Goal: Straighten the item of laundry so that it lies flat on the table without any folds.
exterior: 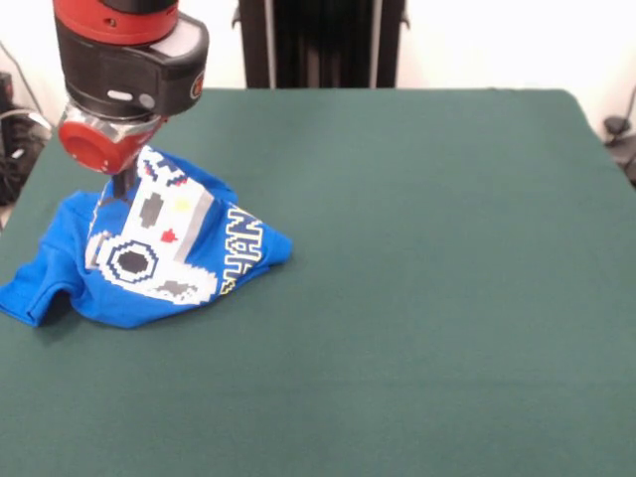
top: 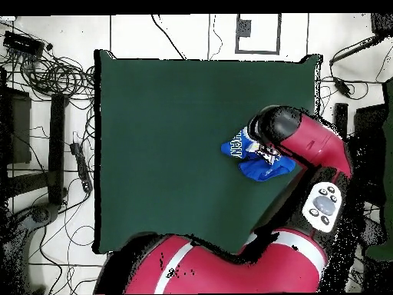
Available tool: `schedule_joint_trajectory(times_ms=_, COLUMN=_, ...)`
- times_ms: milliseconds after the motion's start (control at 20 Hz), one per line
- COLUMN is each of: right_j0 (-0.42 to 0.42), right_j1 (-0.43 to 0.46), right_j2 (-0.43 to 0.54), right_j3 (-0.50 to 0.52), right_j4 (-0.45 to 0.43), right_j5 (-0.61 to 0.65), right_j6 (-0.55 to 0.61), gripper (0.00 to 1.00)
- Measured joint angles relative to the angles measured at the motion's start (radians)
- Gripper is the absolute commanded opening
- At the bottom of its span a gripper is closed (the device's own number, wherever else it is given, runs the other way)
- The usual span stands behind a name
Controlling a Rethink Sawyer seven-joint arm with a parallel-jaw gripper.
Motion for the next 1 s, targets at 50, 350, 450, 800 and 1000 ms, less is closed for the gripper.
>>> schedule_joint_trajectory(times_ms=50, right_j0=-0.002, right_j1=-0.002, right_j2=0.0, right_j3=-0.004, right_j4=-0.012, right_j5=0.0, right_j6=0.0, gripper=0.0)
schedule_joint_trajectory(times_ms=350, right_j0=-0.04, right_j1=-0.023, right_j2=0.0, right_j3=-0.047, right_j4=-0.164, right_j5=0.0, right_j6=-0.001, gripper=0.0)
schedule_joint_trajectory(times_ms=450, right_j0=-0.057, right_j1=-0.03, right_j2=0.003, right_j3=-0.062, right_j4=-0.198, right_j5=0.0, right_j6=-0.001, gripper=0.0)
schedule_joint_trajectory(times_ms=800, right_j0=-0.08, right_j1=-0.02, right_j2=0.022, right_j3=-0.104, right_j4=-0.232, right_j5=0.0, right_j6=-0.001, gripper=0.0)
schedule_joint_trajectory(times_ms=1000, right_j0=-0.075, right_j1=-0.011, right_j2=0.057, right_j3=-0.139, right_j4=-0.232, right_j5=0.0, right_j6=-0.001, gripper=0.0)
